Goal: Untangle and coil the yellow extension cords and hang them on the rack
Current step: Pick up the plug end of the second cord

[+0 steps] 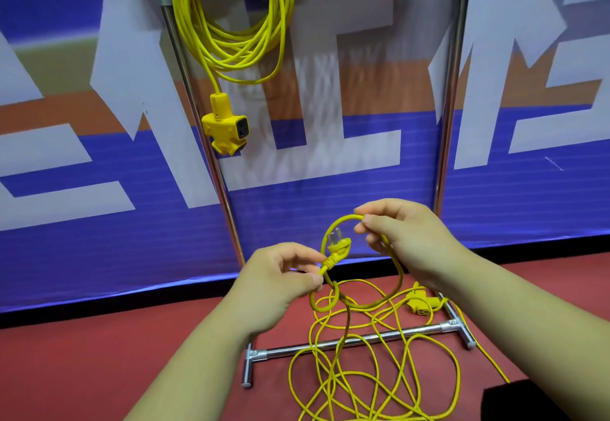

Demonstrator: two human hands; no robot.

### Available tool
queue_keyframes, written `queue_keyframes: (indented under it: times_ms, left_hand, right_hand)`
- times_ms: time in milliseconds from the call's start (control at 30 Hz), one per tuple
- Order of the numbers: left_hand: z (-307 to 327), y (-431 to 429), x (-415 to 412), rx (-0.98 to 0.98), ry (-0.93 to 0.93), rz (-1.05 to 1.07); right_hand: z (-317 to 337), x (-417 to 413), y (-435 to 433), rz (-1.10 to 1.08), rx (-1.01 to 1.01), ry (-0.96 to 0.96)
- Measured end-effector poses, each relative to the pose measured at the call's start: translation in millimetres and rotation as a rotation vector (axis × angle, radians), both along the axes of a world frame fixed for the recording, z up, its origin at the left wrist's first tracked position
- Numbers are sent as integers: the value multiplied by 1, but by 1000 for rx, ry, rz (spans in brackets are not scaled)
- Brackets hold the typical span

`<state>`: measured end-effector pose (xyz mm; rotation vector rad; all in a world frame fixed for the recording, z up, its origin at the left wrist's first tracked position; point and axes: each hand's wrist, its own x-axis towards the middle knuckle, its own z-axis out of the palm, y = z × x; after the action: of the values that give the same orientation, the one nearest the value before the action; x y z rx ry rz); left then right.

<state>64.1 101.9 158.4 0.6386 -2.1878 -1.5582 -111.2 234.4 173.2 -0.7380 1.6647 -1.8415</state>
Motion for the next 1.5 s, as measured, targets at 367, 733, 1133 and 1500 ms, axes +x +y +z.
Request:
queue_keyframes:
  times_ms: [367, 733, 1133, 1500]
  left_hand:
    - [-7, 1, -7, 344, -129, 33]
    - [-2, -3, -4, 516, -203, -119]
    - [-9, -8, -5, 530, -175, -67]
    - [1, -22, -8, 497, 306, 388]
  right_hand:
    - [8, 12, 7, 148, -25, 171]
    - [11, 9, 11, 133, -44, 141]
    - [11, 9, 13, 140, -25, 139]
    - [3, -1, 9, 49, 80, 106]
